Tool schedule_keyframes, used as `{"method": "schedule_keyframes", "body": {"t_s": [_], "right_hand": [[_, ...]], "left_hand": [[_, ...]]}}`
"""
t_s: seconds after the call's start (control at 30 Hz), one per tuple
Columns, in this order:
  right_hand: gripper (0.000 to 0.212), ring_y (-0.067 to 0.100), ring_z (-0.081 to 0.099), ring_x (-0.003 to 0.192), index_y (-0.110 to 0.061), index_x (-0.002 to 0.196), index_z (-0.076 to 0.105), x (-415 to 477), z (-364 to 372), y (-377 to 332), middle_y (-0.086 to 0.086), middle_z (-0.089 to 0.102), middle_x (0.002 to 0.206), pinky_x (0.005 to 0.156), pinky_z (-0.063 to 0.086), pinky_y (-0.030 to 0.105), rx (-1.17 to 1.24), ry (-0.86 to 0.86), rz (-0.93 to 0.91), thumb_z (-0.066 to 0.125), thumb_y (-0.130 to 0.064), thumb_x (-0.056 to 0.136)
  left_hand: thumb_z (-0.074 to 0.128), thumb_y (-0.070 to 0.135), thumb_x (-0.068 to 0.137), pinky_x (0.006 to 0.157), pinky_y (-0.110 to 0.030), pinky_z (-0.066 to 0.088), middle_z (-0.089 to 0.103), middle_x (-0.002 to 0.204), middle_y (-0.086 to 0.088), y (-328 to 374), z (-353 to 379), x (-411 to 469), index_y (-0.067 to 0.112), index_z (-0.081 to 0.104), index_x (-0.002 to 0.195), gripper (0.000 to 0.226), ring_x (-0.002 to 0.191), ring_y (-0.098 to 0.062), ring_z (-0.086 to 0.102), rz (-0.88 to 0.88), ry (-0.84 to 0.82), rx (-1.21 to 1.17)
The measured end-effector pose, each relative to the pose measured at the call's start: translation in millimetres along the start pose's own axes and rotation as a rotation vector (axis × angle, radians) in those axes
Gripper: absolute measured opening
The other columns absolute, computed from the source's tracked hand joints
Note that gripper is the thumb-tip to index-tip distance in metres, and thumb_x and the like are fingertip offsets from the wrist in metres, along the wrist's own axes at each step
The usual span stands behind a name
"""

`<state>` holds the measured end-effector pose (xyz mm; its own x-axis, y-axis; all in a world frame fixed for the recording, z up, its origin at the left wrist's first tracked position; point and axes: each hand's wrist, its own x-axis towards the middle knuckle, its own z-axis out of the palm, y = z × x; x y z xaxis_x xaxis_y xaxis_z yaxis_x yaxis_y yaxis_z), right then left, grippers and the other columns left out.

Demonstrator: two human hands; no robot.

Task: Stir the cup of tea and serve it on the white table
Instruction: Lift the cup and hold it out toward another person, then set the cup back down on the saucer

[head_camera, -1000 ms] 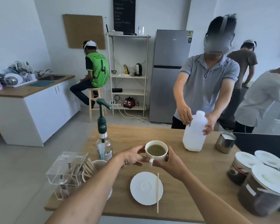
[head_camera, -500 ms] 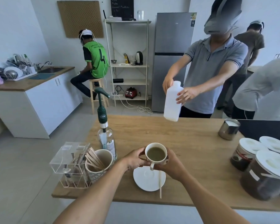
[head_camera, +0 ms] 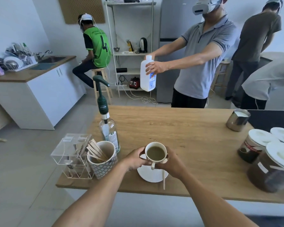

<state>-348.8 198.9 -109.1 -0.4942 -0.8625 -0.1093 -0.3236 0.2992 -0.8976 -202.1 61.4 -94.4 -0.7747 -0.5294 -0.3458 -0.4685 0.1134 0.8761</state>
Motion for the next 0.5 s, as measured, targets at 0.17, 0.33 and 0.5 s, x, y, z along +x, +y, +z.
{"method": "schedule_keyframes", "body": {"t_s": [0.17, 0.33, 0.5], "right_hand": [[0.08, 0.004, 0.063, 0.101, -0.041, 0.114, 0.053, 2.3, 5.2, 6.1, -0.013, 0.067, 0.108, 0.082, 0.057, 0.034, -0.017, 0.009, 0.01, 0.092, -0.034, 0.045], [0.08, 0.004, 0.063, 0.1, -0.041, 0.117, 0.052, 3.3, 7.1, 10.0, -0.016, 0.067, 0.106, 0.087, 0.054, 0.038, -0.098, -0.013, 0.021, 0.086, -0.047, 0.044], [0.084, 0.01, 0.062, 0.104, -0.042, 0.118, 0.05, 5.3, 14.4, 17.7, -0.014, 0.066, 0.109, 0.09, 0.051, 0.044, -0.149, -0.004, 0.029, 0.084, -0.052, 0.042]], "left_hand": [[0.087, 0.021, 0.059, 0.106, -0.038, 0.048, 0.067, 0.127, 0.008, -12.3, 1.9, 5.5, 0.027, 0.055, 0.133, 0.081, 0.119, -0.011, 0.062, -0.01, 0.042, 0.01], [0.085, 0.007, 0.068, 0.108, -0.038, 0.046, 0.068, 0.121, 0.003, -17.0, 7.8, 7.4, 0.026, 0.056, 0.126, 0.068, 0.116, -0.018, 0.062, -0.01, 0.069, 0.058], [0.084, 0.009, 0.072, 0.107, -0.031, 0.042, 0.064, 0.126, 0.003, -20.3, 11.1, 5.6, 0.023, 0.052, 0.135, 0.072, 0.12, -0.016, 0.056, -0.047, 0.088, 0.108]]}}
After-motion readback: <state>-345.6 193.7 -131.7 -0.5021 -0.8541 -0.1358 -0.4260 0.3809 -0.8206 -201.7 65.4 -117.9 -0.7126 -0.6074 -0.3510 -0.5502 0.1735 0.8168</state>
